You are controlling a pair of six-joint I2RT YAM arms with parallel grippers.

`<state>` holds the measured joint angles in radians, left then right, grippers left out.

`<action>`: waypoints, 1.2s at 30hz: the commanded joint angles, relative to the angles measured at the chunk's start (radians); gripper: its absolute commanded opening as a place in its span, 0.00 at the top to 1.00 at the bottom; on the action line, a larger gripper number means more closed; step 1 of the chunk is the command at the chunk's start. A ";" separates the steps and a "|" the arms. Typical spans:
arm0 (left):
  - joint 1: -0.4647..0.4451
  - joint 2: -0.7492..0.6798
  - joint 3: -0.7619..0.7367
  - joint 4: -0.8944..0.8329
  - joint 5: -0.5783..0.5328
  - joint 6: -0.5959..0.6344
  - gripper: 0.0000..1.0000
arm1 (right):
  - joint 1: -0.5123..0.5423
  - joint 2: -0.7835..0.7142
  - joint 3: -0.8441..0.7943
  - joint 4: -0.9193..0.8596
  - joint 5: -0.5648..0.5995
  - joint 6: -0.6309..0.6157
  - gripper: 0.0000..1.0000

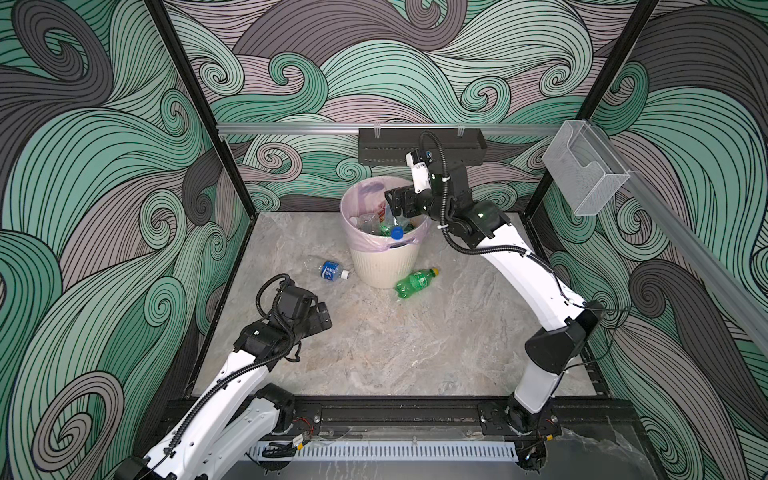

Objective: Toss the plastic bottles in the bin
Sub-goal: 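Carry soda water bottle over bin with right gripper and release, then withdraw right gripper while left gripper reaches for blue-capped water bottle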

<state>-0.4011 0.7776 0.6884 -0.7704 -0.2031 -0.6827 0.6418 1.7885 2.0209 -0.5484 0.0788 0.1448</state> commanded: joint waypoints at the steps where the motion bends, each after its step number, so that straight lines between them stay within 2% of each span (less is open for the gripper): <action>1: 0.009 -0.011 0.023 -0.050 -0.054 -0.003 0.01 | 0.015 -0.130 -0.133 0.035 -0.002 -0.009 0.03; 5: 0.010 0.031 0.038 -0.028 -0.091 -0.019 0.01 | 0.014 -0.325 -0.390 0.129 -0.012 -0.022 0.00; 11: 0.016 0.163 0.084 0.039 -0.091 -0.017 0.01 | 0.012 -0.587 -0.681 0.123 0.013 -0.019 0.00; 17: 0.045 0.319 0.178 0.088 -0.087 -0.021 0.01 | 0.006 -0.816 -0.930 0.106 0.068 0.027 0.00; 21: 0.097 0.438 0.257 0.130 -0.059 -0.035 0.01 | 0.002 -0.939 -1.073 0.087 0.082 0.068 0.00; 24: 0.147 0.531 0.311 0.165 -0.011 -0.081 0.01 | 0.002 -1.007 -1.150 0.060 0.082 0.101 0.00; 29: 0.208 0.688 0.396 0.174 0.003 -0.192 0.01 | 0.001 -1.087 -1.220 0.017 0.081 0.129 0.00; 36: 0.282 0.840 0.479 0.230 0.196 -0.265 0.01 | 0.001 -1.135 -1.262 0.006 0.065 0.152 0.00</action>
<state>-0.1425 1.5818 1.1091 -0.5598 -0.1131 -0.8917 0.6464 0.6601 0.7700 -0.5369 0.1387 0.2703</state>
